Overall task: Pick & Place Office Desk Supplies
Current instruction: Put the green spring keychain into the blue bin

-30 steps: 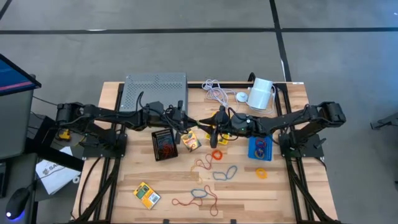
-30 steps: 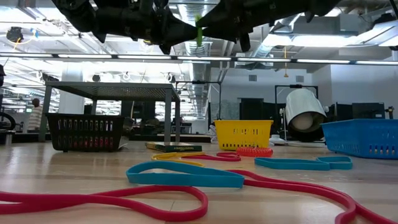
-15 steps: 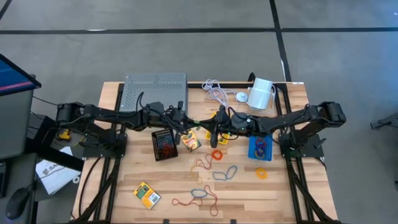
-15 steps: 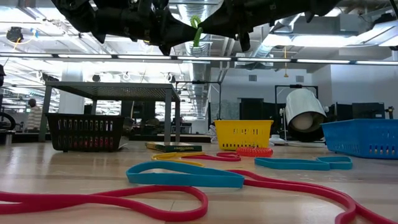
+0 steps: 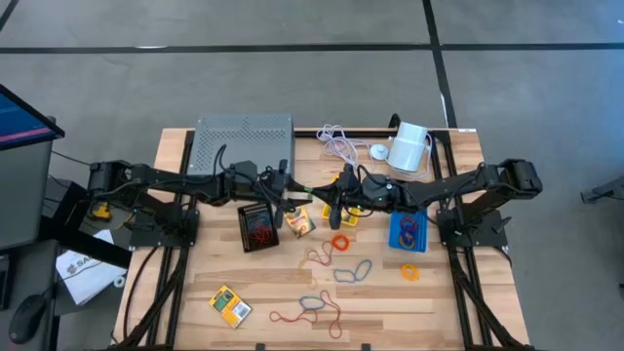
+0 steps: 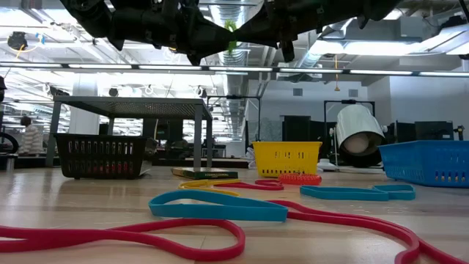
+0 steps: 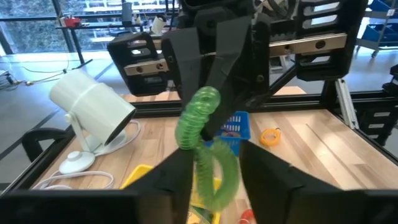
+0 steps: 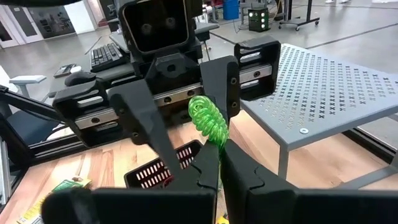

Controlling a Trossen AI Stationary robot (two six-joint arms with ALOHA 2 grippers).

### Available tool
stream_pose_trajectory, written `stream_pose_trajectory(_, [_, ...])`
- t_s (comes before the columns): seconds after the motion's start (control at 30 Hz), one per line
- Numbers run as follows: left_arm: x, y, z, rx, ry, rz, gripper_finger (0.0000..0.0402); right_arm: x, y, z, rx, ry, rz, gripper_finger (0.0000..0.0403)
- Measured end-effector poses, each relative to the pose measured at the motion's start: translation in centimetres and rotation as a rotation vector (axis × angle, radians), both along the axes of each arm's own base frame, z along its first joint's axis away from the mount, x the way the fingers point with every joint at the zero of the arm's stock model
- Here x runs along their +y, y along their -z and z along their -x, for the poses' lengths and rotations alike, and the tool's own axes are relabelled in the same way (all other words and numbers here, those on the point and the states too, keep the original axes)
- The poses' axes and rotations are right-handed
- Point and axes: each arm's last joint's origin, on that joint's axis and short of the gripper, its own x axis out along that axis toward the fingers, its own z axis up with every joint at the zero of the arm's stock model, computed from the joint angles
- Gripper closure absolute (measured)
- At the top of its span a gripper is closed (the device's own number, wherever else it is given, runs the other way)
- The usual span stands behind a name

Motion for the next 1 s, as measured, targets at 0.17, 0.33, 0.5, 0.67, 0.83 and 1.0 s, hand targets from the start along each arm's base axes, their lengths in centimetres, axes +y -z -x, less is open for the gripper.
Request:
stream_pose_trajectory(0.17, [0.0, -0.3, -0.1, -0.02, -0.003, -0.003, 0.0218, 0.6, 0.2, 0.0, 0.012, -0.031, -0.003, 0.0403])
stream_pose_trajectory(0.33, [0.1, -0.3, 0.0, -0.012, -0.018, -0.003, 0.0202, 0.9, 0.2, 0.0, 0.007, -0.037, -0.005, 0.0403])
stream_pose_trajectory(0.5, [0.1, -0.2, 0.0, -0.006, -0.017, -0.002, 0.0206, 0.9, -0.3, 0.4, 0.004, -0.039, -0.003, 0.0403])
stream_pose_trajectory(0.67, [0.1, -0.3, 0.1, -0.003, -0.014, -0.002, 0.0206, 0.8, -1.0, 1.2, 0.03, -0.028, 0.007, 0.0403])
stream_pose_trajectory(0.83, [-0.2, -0.9, 0.9, 0.016, 0.021, 0.005, 0.021, 0.6, -1.7, 2.8, 0.102, -0.002, 0.018, 0.0403])
stream_pose_trajectory(1.0, [-0.3, -1.9, 2.3, 0.05, 0.021, 0.01, 0.0211, 0.3, -3.3, 5.1, 0.139, 0.021, 0.026, 0.0403])
